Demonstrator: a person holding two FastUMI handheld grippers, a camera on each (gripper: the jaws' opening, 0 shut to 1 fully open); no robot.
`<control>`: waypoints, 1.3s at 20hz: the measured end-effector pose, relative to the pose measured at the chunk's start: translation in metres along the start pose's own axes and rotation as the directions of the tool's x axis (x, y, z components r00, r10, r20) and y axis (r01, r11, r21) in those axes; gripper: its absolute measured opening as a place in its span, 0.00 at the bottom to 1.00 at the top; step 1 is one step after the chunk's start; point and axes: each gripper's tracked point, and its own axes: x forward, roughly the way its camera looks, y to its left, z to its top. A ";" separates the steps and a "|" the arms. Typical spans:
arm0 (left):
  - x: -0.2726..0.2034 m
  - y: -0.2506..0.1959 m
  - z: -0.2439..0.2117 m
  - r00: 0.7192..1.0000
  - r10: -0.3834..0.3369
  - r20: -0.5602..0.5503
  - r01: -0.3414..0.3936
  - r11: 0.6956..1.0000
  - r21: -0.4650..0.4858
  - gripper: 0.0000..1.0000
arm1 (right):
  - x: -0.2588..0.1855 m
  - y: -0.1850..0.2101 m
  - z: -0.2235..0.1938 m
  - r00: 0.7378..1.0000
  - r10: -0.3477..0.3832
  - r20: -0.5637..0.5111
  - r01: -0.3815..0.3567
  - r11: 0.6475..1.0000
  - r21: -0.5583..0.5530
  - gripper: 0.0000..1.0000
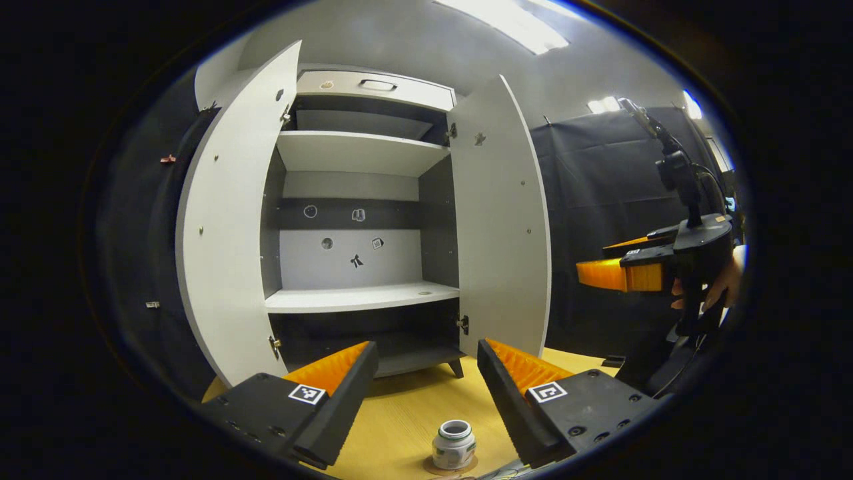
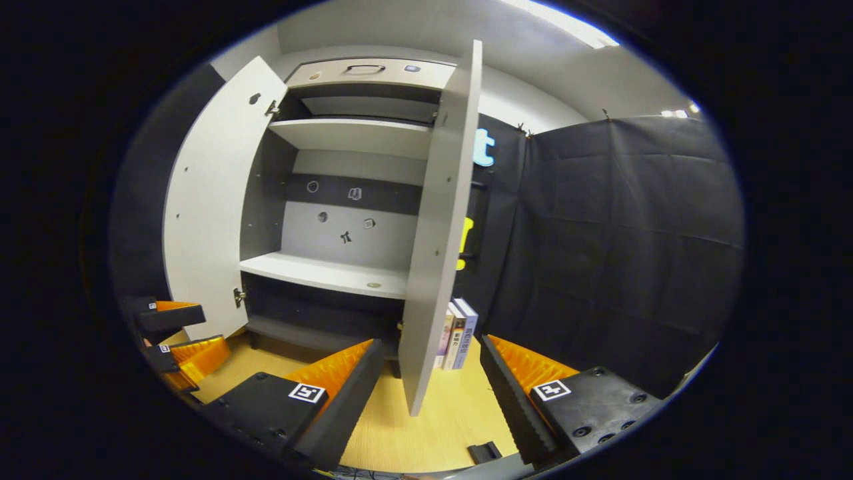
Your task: Grasp the bottle in the cabinet with the left hand and place it on the coaster, then close the right door with the right hand and the left door with the left hand.
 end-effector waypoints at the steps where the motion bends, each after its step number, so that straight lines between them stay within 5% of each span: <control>1: -0.006 0.008 0.011 1.000 0.003 -0.002 -0.003 1.000 0.010 0.94 | -0.005 -0.009 0.007 1.000 -0.031 0.002 0.031 1.000 -0.001 0.97; 5: -0.032 0.023 0.054 0.999 -0.037 0.014 0.037 0.999 0.002 0.94 | -0.016 -0.034 0.032 0.995 -0.100 0.019 0.100 0.995 -0.022 0.97; 10: -0.064 0.052 0.085 0.999 -0.031 0.010 0.031 0.999 -0.021 0.94 | 0.004 -0.042 0.049 0.996 -0.089 0.012 0.088 0.996 0.016 0.96; 16: -0.098 0.133 0.122 0.986 0.164 0.035 -0.163 0.986 -0.025 0.94 | 0.055 -0.077 0.077 0.992 -0.109 0.068 0.104 0.992 0.073 0.96; 26: -0.114 0.180 0.125 0.917 0.399 0.018 -0.395 0.912 -0.111 0.96 | 0.119 -0.060 0.098 0.989 0.076 0.128 -0.094 0.986 0.138 0.96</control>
